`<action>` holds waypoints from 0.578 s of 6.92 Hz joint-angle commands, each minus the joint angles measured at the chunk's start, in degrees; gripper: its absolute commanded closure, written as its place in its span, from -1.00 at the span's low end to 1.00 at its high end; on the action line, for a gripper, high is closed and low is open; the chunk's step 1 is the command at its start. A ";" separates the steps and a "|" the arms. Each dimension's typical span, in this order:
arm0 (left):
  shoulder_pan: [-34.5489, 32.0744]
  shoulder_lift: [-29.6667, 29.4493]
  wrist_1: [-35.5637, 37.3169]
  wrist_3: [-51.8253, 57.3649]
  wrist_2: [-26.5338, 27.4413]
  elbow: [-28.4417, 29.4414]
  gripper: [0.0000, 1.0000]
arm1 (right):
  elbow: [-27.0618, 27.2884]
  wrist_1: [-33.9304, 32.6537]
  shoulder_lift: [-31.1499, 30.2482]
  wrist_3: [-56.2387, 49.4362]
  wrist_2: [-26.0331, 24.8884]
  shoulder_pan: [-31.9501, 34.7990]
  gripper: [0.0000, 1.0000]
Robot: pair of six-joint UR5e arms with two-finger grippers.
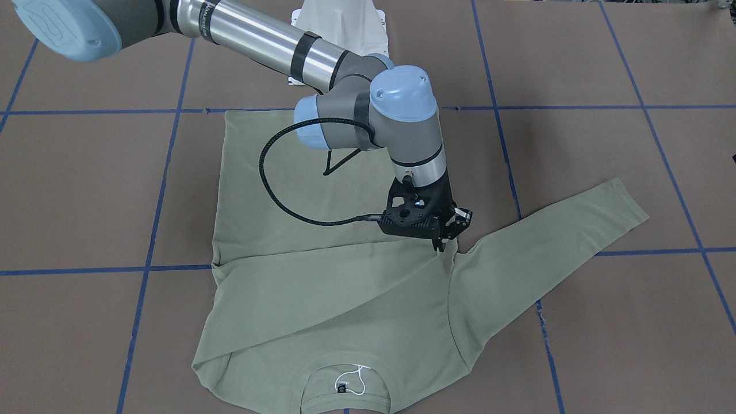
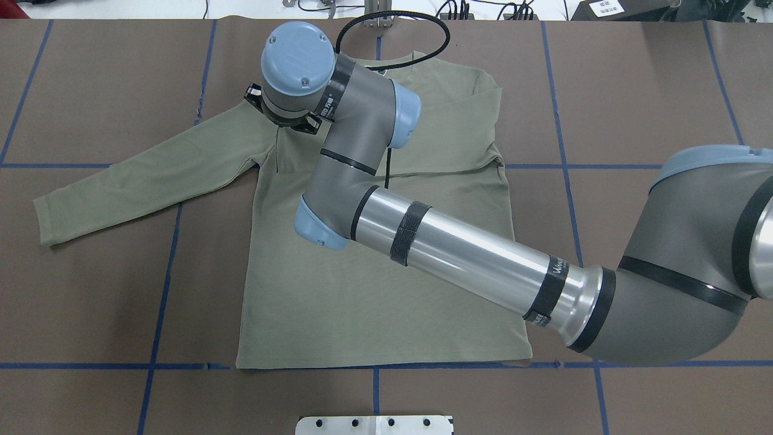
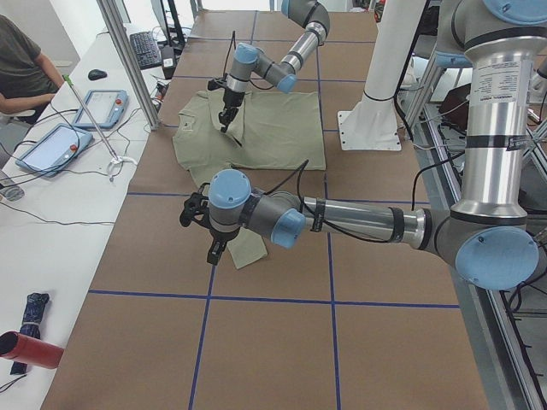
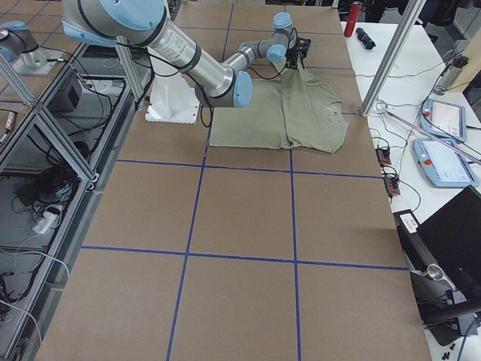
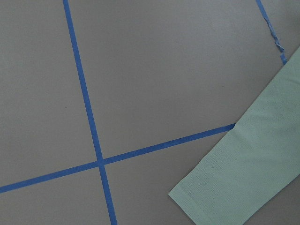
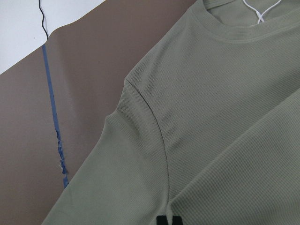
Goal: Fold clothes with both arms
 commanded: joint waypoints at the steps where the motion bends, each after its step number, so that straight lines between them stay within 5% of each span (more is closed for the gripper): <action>1: 0.00 -0.01 0.00 0.00 -0.25 -0.01 -1.00 | -4.21 2.24 2.18 0.21 -2.84 -0.79 1.00; 2: 0.09 -0.01 0.00 0.00 -0.25 0.16 -1.00 | -5.78 4.15 2.53 0.22 -4.24 -1.32 1.00; 3: 0.09 -0.01 0.00 0.00 -0.34 -0.01 -1.00 | -8.14 6.08 3.49 1.09 -4.95 -1.32 0.76; 4: 0.52 -0.01 -0.26 0.00 -1.65 0.07 -1.00 | -8.95 6.19 4.20 4.92 -5.92 -1.41 -0.40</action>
